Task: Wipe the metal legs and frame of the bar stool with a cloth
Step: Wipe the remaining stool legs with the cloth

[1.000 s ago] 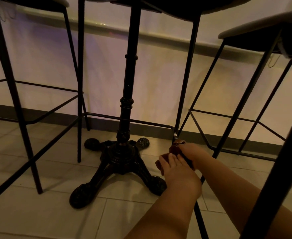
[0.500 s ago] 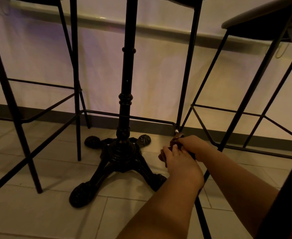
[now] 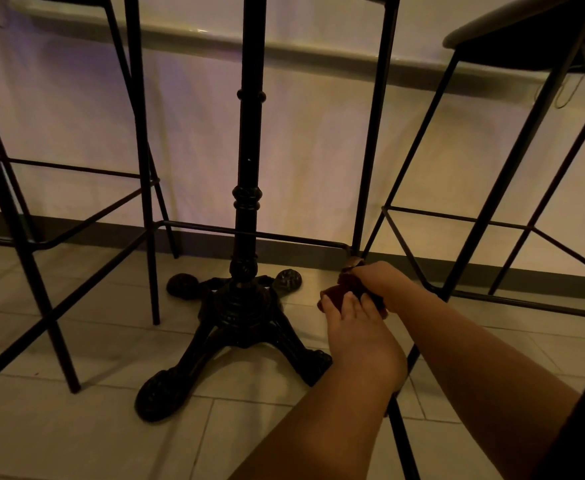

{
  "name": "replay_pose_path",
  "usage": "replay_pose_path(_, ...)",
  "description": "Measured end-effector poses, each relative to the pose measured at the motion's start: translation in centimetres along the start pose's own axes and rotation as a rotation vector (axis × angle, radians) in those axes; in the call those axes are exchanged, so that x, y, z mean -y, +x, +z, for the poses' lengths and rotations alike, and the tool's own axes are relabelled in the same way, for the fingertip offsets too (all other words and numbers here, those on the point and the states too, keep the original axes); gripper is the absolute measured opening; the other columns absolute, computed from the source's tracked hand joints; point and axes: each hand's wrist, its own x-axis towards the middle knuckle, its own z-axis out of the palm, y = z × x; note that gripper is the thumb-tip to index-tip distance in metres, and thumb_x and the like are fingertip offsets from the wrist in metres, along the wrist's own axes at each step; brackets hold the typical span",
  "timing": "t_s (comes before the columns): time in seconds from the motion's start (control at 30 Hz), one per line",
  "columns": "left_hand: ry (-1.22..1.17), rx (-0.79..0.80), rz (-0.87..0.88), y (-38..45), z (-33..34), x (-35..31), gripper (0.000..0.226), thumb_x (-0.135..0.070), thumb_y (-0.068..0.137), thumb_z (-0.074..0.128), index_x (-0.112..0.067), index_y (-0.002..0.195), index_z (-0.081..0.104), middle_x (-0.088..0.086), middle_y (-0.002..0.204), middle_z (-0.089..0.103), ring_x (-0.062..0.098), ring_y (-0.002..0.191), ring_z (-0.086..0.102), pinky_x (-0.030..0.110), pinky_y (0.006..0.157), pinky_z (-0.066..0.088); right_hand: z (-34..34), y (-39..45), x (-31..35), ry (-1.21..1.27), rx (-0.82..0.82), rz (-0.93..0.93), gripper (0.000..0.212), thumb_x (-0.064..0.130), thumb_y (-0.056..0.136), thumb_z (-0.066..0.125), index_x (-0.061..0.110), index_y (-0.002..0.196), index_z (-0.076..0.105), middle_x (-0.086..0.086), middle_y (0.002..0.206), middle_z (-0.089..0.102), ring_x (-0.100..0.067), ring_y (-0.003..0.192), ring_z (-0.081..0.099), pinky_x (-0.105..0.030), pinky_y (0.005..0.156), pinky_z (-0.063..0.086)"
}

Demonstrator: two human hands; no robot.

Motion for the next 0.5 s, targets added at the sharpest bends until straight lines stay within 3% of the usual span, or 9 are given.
replay_pose_path(0.13,0.000,0.000,0.004,0.0,0.2,-0.1,0.088,-0.035,0.092,0.047,-0.004,0.148,-0.014,0.013,0.159,-0.011,0.030,0.145,-0.016,0.060,0.107,-0.018,0.7,1.2,0.6,-0.066,-0.040,-0.035,0.037,0.038,0.091,0.059,0.006,0.110,0.055,-0.012,0.088,0.060,-0.024,0.074,0.057,-0.032,0.052,0.041)
replay_pose_path(0.27,-0.023,-0.010,-0.008,0.2,0.3,-0.1,0.092,-0.035,0.090,0.050,-0.005,0.148,-0.015,0.014,0.159,-0.011,0.030,0.145,-0.016,0.059,0.107,-0.020,0.3,2.1,1.3,0.007,0.017,0.041,0.045,0.043,0.093,0.053,0.002,0.111,0.057,-0.018,0.097,0.064,-0.033,0.093,0.062,-0.043,0.083,0.051)
replay_pose_path(0.43,-0.009,0.001,-0.014,0.2,0.5,-0.1,0.095,-0.034,0.089,0.052,-0.004,0.147,-0.017,0.015,0.159,-0.012,0.030,0.145,-0.016,0.059,0.107,-0.020,0.0,2.6,1.2,-0.041,0.024,0.019,0.042,0.041,0.090,0.058,0.003,0.107,0.056,-0.019,0.097,0.064,-0.034,0.087,0.063,-0.039,0.063,0.052)
replay_pose_path(0.5,-0.008,-0.001,-0.013,0.2,0.5,-0.2,0.094,-0.034,0.090,0.051,-0.004,0.147,-0.018,0.015,0.159,-0.013,0.030,0.145,-0.017,0.059,0.107,-0.020,0.2,2.7,1.2,-0.055,-0.015,-0.023,0.038,0.037,0.090,0.059,0.003,0.107,0.053,-0.016,0.091,0.061,-0.031,0.080,0.060,-0.039,0.063,0.051)
